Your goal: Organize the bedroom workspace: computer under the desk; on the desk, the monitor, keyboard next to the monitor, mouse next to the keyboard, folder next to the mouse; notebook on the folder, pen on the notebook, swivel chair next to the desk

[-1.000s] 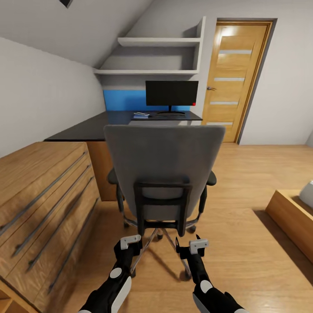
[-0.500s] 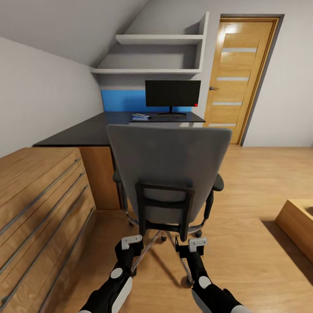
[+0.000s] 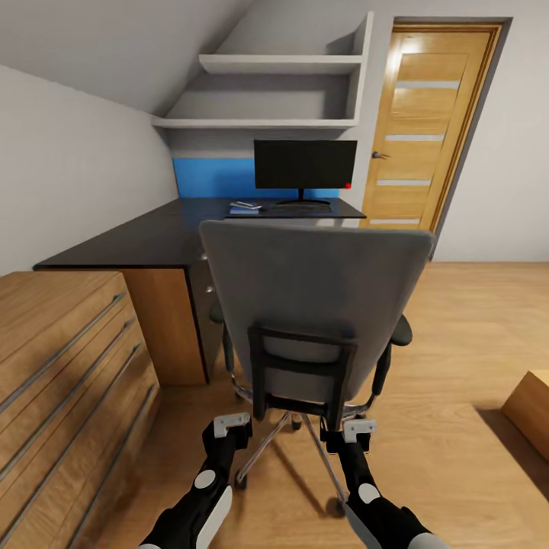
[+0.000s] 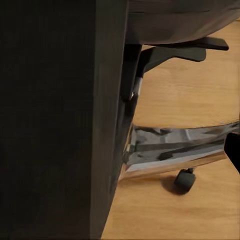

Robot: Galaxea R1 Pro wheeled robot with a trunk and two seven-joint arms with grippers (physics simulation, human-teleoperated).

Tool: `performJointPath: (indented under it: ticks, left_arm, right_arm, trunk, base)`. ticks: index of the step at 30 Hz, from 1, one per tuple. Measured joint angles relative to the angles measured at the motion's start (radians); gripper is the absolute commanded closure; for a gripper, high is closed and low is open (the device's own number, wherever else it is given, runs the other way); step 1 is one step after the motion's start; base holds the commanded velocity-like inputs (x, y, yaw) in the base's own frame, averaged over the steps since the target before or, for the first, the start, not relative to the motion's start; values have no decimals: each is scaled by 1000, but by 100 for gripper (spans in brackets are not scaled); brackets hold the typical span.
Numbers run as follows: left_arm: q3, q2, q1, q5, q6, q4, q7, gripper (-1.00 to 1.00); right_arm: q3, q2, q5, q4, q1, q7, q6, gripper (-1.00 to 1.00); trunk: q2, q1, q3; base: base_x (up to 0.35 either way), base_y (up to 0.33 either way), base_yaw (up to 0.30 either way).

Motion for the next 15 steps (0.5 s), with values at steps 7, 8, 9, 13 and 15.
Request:
performJointPath:
  ticks: [7,8,9,13,15]
  left_arm:
    - [3,0,0,-2,-1,-1,0,-100]
    - [2,0,0,-3,-1,-1,-1,-100]
    - [1,0,0,-2,0,-1,-2,-100]
    - [-5,0,0,-3,0,-1,-2,-100]
    - [-17,0,0,-3,0,0,-2,-100]
  right_arm:
    - [-5,2,-8,2,0,-1,-7,-100]
    - [-7,2,-9,2,0,-2,-7,-100]
    - [-8,3,-8,2,0,-2,-8,-100]
    - [-4,2,-4,1,0,-4,-7,-100]
    - [-4,2,-4,1,0,-4,-6,-100]
  trunk:
    - [0,0,0]
    - [0,0,-1]
    - [0,0,-1]
    - [0,0,-4]
    - [0,1,-6]
  base:
    - [321,0,7]
    - [321,0,70]
    - [298,0,101]
    - [102,0,160]
    - [24,0,181]
